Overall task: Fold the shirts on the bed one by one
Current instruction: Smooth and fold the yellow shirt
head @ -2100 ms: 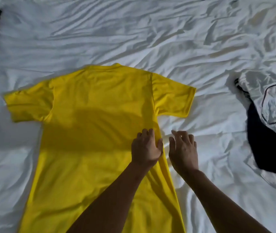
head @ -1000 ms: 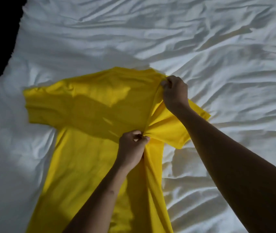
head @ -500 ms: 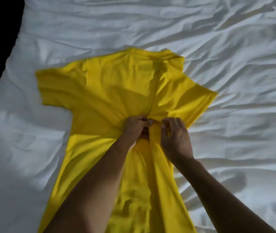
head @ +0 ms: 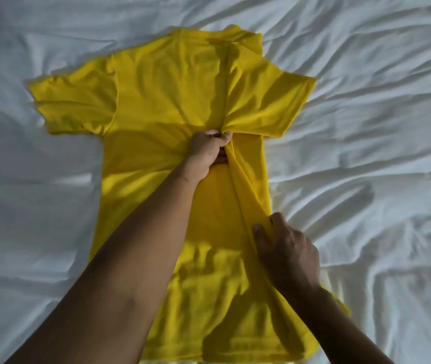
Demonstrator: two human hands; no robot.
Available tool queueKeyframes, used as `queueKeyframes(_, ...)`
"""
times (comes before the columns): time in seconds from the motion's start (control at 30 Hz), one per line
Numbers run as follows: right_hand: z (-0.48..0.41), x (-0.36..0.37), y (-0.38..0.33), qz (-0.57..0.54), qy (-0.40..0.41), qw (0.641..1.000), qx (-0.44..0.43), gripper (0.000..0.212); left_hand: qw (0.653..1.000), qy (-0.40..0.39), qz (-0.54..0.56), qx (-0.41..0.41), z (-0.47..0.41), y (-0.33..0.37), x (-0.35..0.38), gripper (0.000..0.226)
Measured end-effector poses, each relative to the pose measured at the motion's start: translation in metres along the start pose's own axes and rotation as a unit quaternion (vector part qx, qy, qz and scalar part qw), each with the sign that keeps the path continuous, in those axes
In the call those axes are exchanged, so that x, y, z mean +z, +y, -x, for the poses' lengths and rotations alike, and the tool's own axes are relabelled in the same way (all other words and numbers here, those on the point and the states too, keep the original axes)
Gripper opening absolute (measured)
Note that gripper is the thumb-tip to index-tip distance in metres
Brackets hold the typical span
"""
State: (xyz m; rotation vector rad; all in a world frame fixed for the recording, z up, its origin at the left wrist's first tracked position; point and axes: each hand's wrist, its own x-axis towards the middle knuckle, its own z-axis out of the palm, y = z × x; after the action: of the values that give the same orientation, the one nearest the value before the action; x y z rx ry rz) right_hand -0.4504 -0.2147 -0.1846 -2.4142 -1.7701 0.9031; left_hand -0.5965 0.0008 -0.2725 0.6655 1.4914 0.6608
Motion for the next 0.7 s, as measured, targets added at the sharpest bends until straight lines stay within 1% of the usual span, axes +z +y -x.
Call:
queueKeyframes(0.07,0.017,0.0,0.0,0.038,-0.021,0.999,-0.003,0.033,0.999,-0.024,0.034,0.008,0.013,-0.001,-0.002,0.009)
queueKeyframes(0.13,0.034,0.0,-0.001,0.08,-0.053,0.995,0.003,0.034,0.997,-0.043,0.062,0.018,0.032,-0.006,-0.004,0.012)
queueKeyframes(0.23,0.055,0.003,-0.004,0.124,-0.1,0.987,0.024,0.032,0.999,-0.014,0.045,0.004,0.069,-0.03,-0.005,0.016)
queueKeyframes(0.33,0.077,0.009,-0.012,0.115,-0.107,0.987,0.026,0.024,0.999,-0.01,0.023,-0.03,0.112,-0.059,-0.008,0.045)
queueKeyframes(0.43,0.099,0.019,-0.023,0.12,-0.127,0.985,0.011,0.033,0.999,0.009,-0.013,-0.049,0.153,-0.081,-0.012,0.041)
queueKeyframes(0.5,0.113,0.025,-0.03,0.123,-0.137,0.983,0.004,0.037,0.997,0.011,-0.061,-0.047,0.178,-0.091,-0.017,0.056)
queueKeyframes(0.57,0.124,0.029,-0.032,0.092,-0.109,0.99,0.018,0.031,0.995,0.003,-0.084,-0.054,0.199,-0.101,-0.023,0.05)
queueKeyframes(0.6,0.126,0.032,-0.03,0.069,-0.08,0.994,0.03,0.032,0.994,0.001,-0.093,-0.056,0.206,-0.108,-0.026,0.052)
queueKeyframes(0.63,0.126,0.035,-0.026,0.044,-0.04,0.998,0.037,0.032,0.993,-0.001,-0.099,-0.059,0.21,-0.117,-0.029,0.056)
queueKeyframes(0.67,0.122,0.04,-0.019,0.011,0.022,0.999,0.029,0.03,0.993,0.009,-0.102,-0.064,0.215,-0.126,-0.031,0.055)
queueKeyframes(0.7,0.116,0.046,-0.011,-0.016,0.091,0.996,0.001,0.027,0.992,0.026,-0.109,-0.063,0.22,-0.132,-0.032,0.048)
